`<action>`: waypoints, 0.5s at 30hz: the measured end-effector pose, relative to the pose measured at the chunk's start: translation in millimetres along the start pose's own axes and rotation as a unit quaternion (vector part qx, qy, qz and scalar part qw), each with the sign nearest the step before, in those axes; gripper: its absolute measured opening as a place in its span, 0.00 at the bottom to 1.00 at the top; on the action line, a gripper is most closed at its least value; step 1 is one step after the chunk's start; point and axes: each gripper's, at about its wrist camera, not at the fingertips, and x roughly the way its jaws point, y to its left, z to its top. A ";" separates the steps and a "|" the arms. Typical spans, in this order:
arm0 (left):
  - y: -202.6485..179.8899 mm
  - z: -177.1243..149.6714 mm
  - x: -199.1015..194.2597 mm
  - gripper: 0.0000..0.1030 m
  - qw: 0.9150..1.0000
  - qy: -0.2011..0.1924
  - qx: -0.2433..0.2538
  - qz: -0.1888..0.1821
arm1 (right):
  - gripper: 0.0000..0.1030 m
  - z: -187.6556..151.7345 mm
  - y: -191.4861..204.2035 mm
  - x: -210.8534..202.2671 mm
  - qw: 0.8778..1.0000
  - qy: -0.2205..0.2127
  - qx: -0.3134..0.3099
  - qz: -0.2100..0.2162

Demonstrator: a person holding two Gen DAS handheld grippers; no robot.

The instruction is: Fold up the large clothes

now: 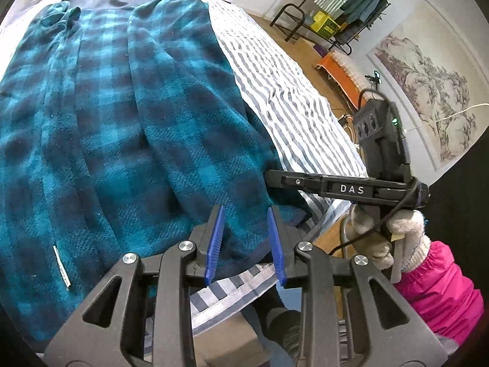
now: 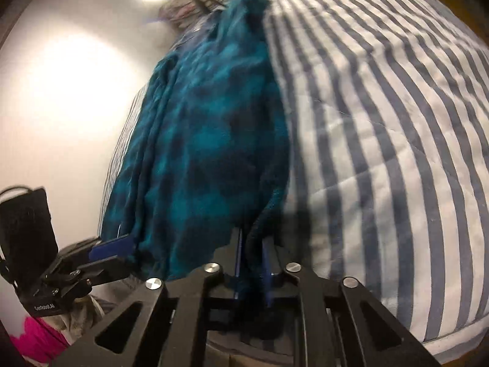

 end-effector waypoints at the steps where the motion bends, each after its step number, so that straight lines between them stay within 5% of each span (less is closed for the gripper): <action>1: -1.0 0.9 2.3 0.31 1.000 0.001 0.001 0.000 | 0.12 0.6 2.0 -2.0 1.000 -0.002 -0.003 0.001; 3: -4.5 3.4 5.2 0.31 1.000 -0.002 0.000 0.002 | 0.22 3.4 2.7 -5.0 1.000 -0.004 -0.004 -0.012; 4: -5.7 4.5 6.0 0.31 1.000 -0.003 -0.001 0.001 | 0.48 4.8 1.7 -5.3 1.000 -0.006 -0.002 -0.021; 6: -6.9 6.6 6.2 0.31 1.000 -0.005 -0.006 -0.001 | 0.63 7.5 -4.6 -5.3 0.999 -0.015 0.015 -0.035; 8: -3.8 7.8 5.1 0.31 1.000 -0.007 -0.010 0.001 | 0.29 8.1 -11.0 -2.0 0.999 -0.003 0.028 -0.017; 10: 5.5 8.8 -0.7 0.31 1.000 -0.013 -0.025 0.004 | 0.10 8.0 -14.2 -1.2 0.999 0.002 0.038 -0.001; 15: 41.3 18.0 -40.1 0.31 0.995 -0.050 -0.088 0.004 | 0.04 10.9 19.4 -11.2 0.999 -0.014 0.004 -0.035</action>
